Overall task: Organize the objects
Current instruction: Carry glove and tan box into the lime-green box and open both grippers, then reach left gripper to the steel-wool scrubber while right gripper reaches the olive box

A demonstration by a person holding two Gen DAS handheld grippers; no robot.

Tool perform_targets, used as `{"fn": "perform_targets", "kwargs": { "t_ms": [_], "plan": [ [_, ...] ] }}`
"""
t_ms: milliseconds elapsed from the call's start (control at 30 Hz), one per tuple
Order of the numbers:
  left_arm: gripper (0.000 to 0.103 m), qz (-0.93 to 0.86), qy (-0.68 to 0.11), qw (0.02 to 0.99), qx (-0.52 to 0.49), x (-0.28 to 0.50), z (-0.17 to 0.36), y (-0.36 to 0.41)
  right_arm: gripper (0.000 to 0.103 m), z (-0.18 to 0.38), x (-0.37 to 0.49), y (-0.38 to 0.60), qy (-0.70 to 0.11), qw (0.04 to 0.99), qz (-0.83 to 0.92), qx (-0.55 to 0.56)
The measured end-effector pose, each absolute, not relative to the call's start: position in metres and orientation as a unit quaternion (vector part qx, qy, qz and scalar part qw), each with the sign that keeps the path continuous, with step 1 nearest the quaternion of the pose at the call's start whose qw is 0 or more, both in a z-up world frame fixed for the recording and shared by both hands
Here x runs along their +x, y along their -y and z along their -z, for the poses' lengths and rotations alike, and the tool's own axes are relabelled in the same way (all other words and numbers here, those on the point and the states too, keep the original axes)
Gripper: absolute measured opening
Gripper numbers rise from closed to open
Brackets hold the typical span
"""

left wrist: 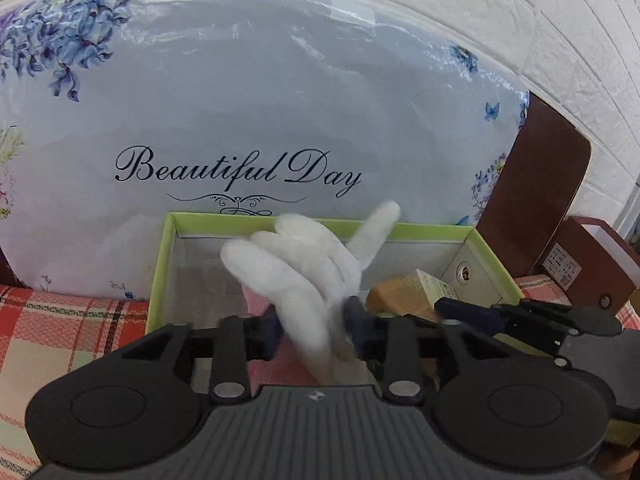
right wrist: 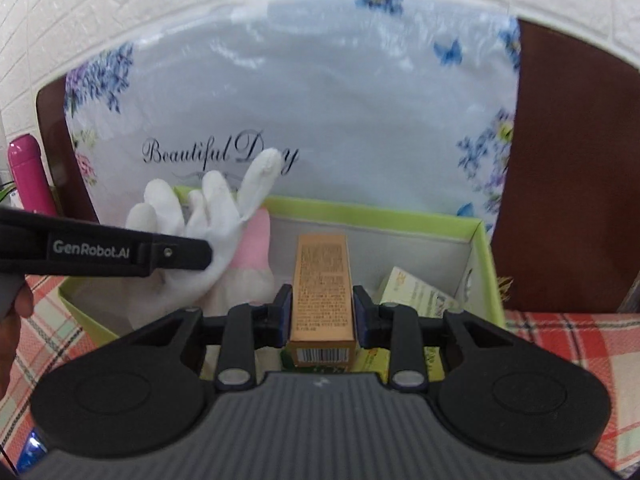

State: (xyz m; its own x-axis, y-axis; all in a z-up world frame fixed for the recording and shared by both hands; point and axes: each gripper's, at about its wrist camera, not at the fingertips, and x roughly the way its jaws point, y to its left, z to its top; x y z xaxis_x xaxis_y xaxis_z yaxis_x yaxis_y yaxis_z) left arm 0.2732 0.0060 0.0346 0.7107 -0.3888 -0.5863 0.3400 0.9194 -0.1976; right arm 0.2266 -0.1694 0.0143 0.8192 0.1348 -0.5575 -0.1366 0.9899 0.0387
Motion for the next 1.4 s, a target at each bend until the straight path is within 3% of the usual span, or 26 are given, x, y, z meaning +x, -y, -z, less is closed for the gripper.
{"fn": "perform_targets", "kwargs": {
  "t_ms": [33,67,200,500,667,900,1300,1400],
  "plan": [
    [0.085,0.183,-0.329,0.926,-0.032,0.272,-0.033,-0.006,0.043,-0.011,0.228,0.170,-0.295,0.952,-0.075,-0.004],
    [0.088,0.165,-0.322,0.932,-0.028,0.268,-0.033,-0.007,0.060,-0.010,0.228,0.170,-0.296,0.953,-0.069,-0.008],
    [0.088,0.157,-0.297,0.941,-0.042,0.250,-0.042,-0.018,0.078,-0.018,0.213,0.179,-0.269,0.961,-0.060,-0.012],
    [0.088,0.116,-0.281,0.952,-0.045,0.192,-0.078,-0.008,0.103,-0.045,0.158,0.187,-0.224,0.973,-0.058,-0.012],
    [0.088,0.114,-0.258,0.958,-0.061,0.134,-0.076,-0.011,0.103,-0.050,0.105,0.189,-0.225,0.971,-0.075,-0.009],
    [0.088,0.136,-0.292,0.946,-0.037,0.070,-0.043,0.002,0.103,-0.037,0.033,0.197,-0.239,0.968,-0.070,0.011],
    [0.088,0.150,-0.338,0.927,-0.057,0.034,0.001,0.004,0.103,0.007,-0.048,0.208,-0.279,0.960,-0.030,0.018],
    [0.081,0.150,-0.343,0.925,-0.067,0.037,0.003,0.000,0.103,0.014,-0.059,0.208,-0.290,0.956,-0.033,0.035]
  ]
}}
